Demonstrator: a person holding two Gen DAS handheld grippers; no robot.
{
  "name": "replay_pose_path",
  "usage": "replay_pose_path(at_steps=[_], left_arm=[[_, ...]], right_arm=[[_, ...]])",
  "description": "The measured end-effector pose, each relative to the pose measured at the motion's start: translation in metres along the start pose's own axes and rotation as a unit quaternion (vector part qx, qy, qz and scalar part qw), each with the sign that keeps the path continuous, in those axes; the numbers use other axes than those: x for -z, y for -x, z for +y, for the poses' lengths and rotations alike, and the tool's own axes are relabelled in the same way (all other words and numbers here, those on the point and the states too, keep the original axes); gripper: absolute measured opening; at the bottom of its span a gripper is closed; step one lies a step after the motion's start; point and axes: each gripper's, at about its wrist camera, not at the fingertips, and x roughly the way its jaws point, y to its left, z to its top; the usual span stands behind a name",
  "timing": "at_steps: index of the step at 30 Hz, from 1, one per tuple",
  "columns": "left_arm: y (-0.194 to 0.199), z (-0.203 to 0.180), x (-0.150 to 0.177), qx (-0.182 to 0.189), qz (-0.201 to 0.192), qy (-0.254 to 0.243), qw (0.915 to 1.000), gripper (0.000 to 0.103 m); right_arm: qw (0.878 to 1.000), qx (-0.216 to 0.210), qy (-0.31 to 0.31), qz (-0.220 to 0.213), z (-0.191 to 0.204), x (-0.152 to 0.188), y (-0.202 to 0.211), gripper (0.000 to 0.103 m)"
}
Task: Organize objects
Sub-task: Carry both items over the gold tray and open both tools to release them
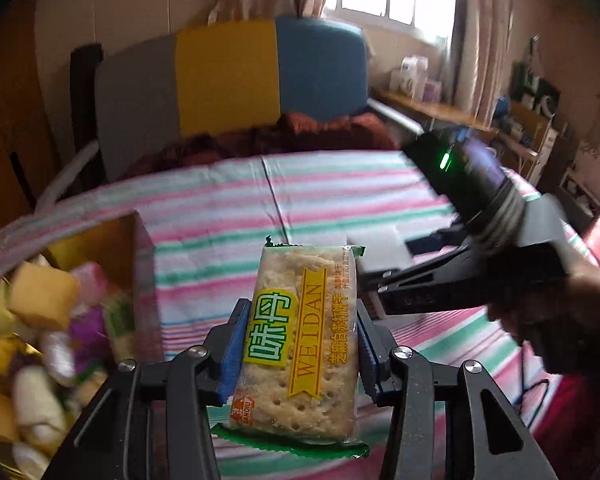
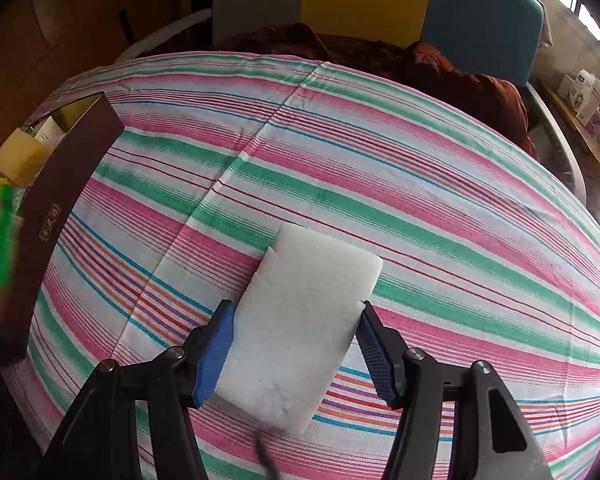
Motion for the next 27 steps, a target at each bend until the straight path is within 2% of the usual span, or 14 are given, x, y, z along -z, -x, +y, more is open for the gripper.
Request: replay_pose_path(at_steps=[4,8,14,18,24,27], left_arm=[[0.031,0.032,0.001,-0.008,-0.013,0.008,0.9998,0.048],[0.053,0.075,0.010,-0.031,-0.023,0.043,0.9984,0.048],[0.069,0.147,0.031,-0.064,-0.021,0.116,0.9909,0.048],[0.081,0.181,0.048,-0.084,-0.023,0.143,0.9859,0.048],[0.081,0.225,0.056,-0.105,-0.018,0.170,0.9796,0.049],[0.077,0.239,0.055,-0.111,-0.015,0.169,0.9793,0.049]], right_arm=[[1.000,0.018,-0.009,0.015,0.007,-0.006,0.003,0.061],[1.000,0.010,0.012,-0.005,0.043,-0.013,0.027,0.061],[0.995,-0.056,0.045,-0.065,0.115,-0.020,0.071,0.061],[0.988,-0.104,0.064,-0.094,0.170,-0.021,0.088,0.061],[0.984,-0.128,0.077,-0.098,0.229,-0.026,0.081,0.062],[0.986,-0.117,0.071,-0.094,0.243,-0.031,0.073,0.064]])
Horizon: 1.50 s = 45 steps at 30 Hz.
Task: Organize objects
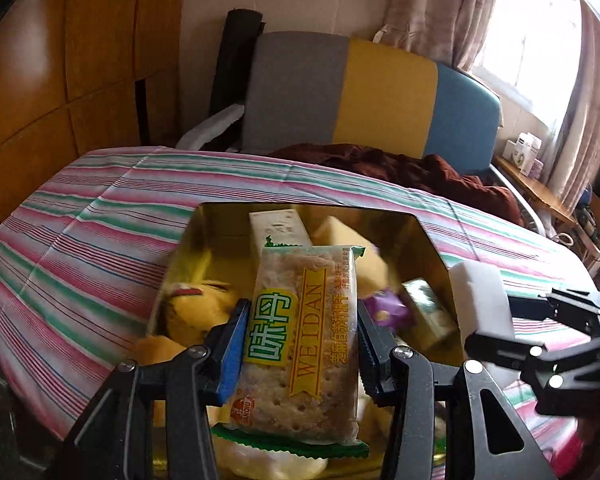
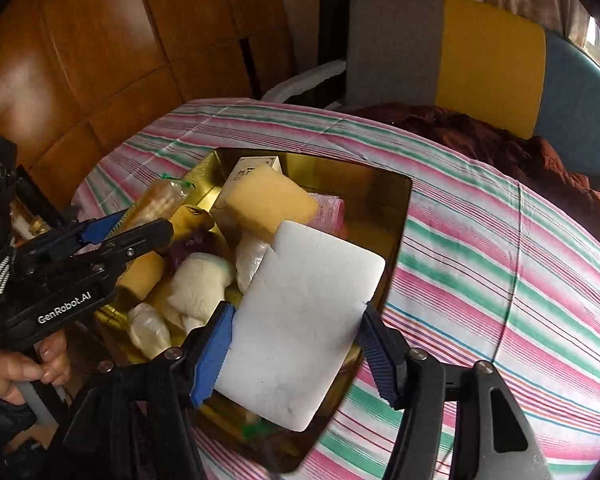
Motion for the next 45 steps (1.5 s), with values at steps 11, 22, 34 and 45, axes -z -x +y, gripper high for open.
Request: replay_pose_path(at_steps=[11,22,34,45], left_arm=[[-0.018,0.010,-0.001,0.000,0.011,0.000,0.9999,0.061],[0.005,0.013,0.012,-0.010,-0.003,0.004,0.9999,0.069],[0.040,0.002,0.022,-0.046,-0.045,-0.016,0.9978,0.092],[0.059,-0.004,0.031,-0.036,-0.056,0.000,0.9978,0.103]], right_arm=[[0.999,0.014,-0.040,0.010,0.003,-0.003,-0.033,0.076],[0.998,0.000,-0.064,-0.010,0.008,0.010,-0.024,0.082],[0.987,0.097,-0.110,-0.072,0.012,0.032,0.007,0.083],[0.966,0.193,-0.114,-0.130,0.018,0.052,0.043,0.083]])
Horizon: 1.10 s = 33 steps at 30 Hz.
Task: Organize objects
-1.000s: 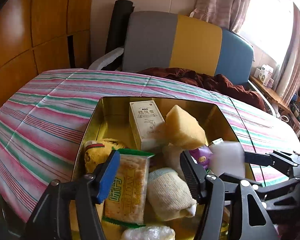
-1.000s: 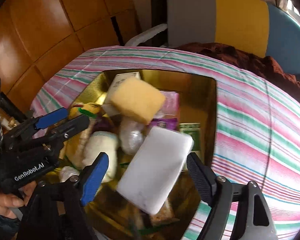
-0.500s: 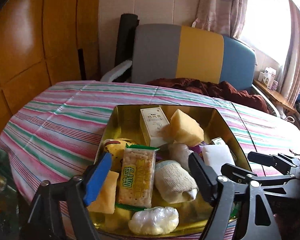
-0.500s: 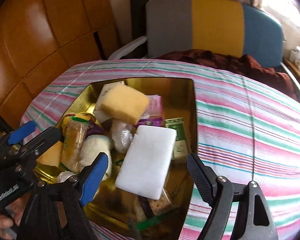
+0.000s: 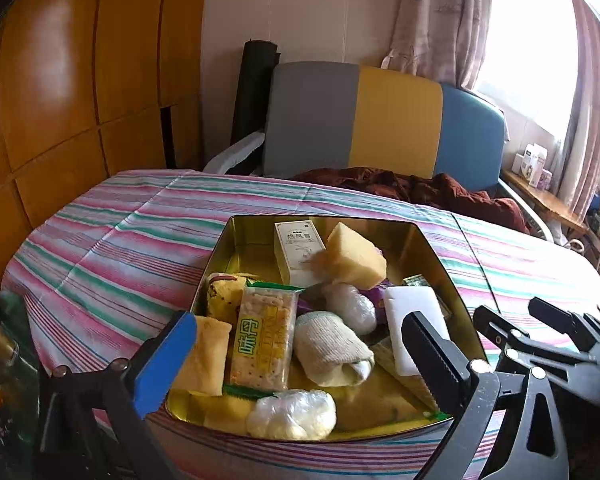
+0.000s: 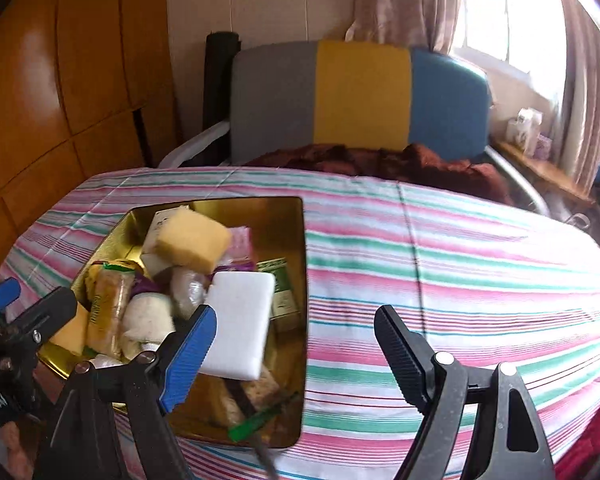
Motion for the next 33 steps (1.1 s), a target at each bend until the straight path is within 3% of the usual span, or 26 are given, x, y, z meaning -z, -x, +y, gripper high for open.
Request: replay_pose_path(at_steps=[7,12,33], left_arm=[[0.0050,-0.0036,0.0015,-0.018,-0.003,0.006,0.9998,0.103],[0.0036,-0.0014,0.0032,-0.052,0.000,0.001,0.9987,0.103],[0.0046,-0.0024,0.0091,-0.060,0.000,-0.010,0.9982,0.103]], right_arm=[[1.000,0.004,0.009,0.000,0.0023,0.0024,-0.0008,0.083],[1.000,-0.004,0.015,0.006,0.0076,0.0062,-0.0040,0.083],[1.000,-0.009,0.018,0.004,0.0104,0.0078,-0.0035,0.083]])
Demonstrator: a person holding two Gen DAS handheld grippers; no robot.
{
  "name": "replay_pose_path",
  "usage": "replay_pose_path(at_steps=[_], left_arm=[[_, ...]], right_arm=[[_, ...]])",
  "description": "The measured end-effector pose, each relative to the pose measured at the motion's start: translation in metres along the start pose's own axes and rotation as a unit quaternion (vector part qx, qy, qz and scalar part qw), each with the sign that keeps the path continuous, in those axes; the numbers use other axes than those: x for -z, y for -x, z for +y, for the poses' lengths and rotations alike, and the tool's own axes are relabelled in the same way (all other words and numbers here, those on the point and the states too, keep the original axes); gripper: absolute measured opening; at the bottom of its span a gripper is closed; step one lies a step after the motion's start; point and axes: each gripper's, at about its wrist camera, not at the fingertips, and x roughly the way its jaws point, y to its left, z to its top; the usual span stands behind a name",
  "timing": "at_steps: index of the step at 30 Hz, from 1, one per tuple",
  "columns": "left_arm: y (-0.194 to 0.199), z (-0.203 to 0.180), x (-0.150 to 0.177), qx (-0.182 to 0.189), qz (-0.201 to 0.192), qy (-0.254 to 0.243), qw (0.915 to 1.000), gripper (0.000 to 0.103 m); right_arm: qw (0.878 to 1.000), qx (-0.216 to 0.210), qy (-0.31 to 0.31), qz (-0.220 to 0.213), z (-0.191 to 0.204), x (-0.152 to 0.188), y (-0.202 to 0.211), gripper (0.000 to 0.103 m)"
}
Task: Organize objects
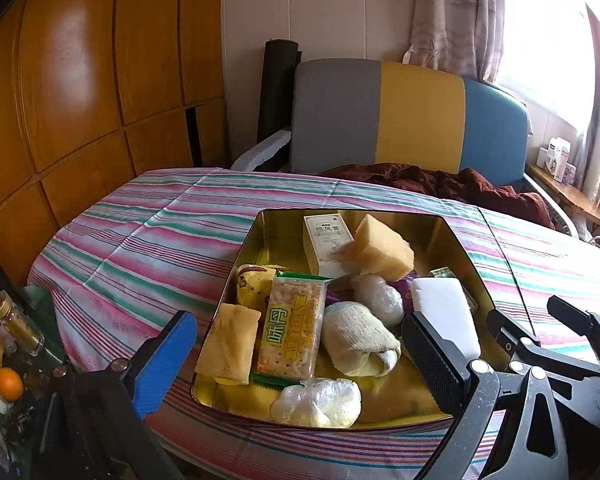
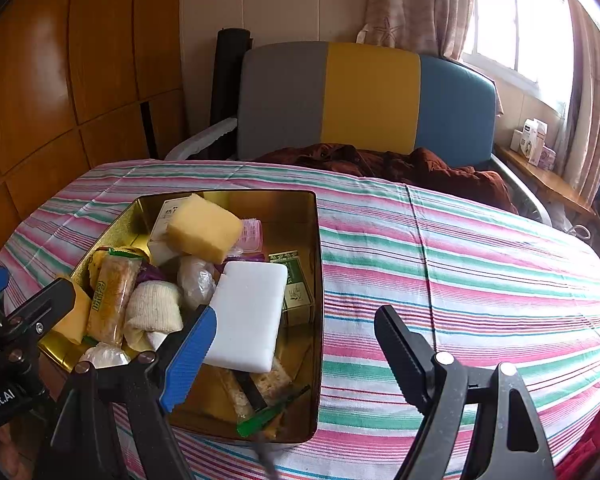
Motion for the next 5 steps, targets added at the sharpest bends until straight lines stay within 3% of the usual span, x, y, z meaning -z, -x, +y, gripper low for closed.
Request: replay_pose_path(at_steps=[5], left_arm=[[0.0016,0.0012,0.0023,-0.004,-0.008,-0.003,1.0000,0.102]], right_arm=[[1.000,0.000,0.000,-0.002,-0.0008,-0.0001,0.0007,0.083]])
